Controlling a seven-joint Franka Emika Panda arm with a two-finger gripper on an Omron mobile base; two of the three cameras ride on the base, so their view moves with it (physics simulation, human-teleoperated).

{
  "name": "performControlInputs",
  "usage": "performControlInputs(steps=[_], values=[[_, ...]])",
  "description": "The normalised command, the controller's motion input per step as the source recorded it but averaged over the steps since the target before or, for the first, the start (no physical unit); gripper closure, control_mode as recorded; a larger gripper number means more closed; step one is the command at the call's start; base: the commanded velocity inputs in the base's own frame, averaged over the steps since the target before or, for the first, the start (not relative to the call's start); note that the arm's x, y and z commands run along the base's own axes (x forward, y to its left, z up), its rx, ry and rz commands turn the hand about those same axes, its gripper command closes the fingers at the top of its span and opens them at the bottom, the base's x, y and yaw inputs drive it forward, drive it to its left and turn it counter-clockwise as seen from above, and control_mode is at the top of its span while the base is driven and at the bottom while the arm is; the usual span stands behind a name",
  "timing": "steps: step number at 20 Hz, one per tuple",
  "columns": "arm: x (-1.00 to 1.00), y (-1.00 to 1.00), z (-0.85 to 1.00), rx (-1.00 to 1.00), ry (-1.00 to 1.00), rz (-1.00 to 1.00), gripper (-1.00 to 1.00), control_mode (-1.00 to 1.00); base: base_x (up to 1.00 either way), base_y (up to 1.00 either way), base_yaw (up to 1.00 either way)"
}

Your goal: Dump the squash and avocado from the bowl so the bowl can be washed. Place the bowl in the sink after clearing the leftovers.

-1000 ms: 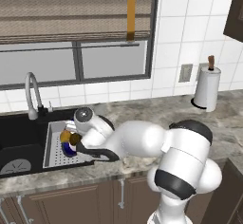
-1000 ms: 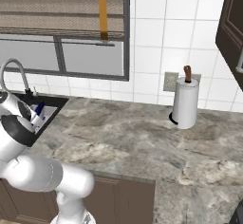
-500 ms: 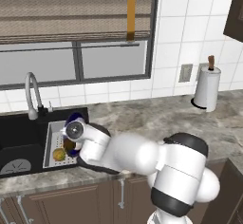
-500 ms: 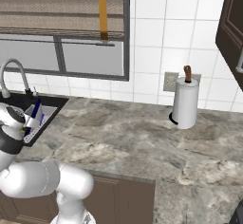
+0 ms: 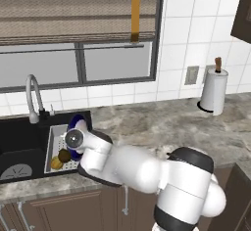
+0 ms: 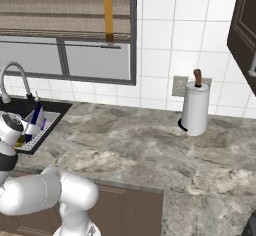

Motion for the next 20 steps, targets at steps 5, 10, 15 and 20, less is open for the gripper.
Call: performControlInputs(steps=[5, 10, 15, 20], values=[[-0.2, -0.5, 0.17, 0.02, -0.13, -0.02, 1.0, -1.0, 0.0, 0.0, 0.0], [-0.28, -0.99, 0.39, 0.2, -0.09, 0.0, 1.0, -1.0, 0.0, 0.0, 0.0], [-0.27, -1.0, 0.6, 0.41, -0.02, 0.0, 1.0, -1.0, 0.0, 0.0, 0.0], [-0.21, -1.0, 0.56, 0.52, 0.0, 0.0, 1.0, -1.0, 0.0, 0.0, 0.0]])
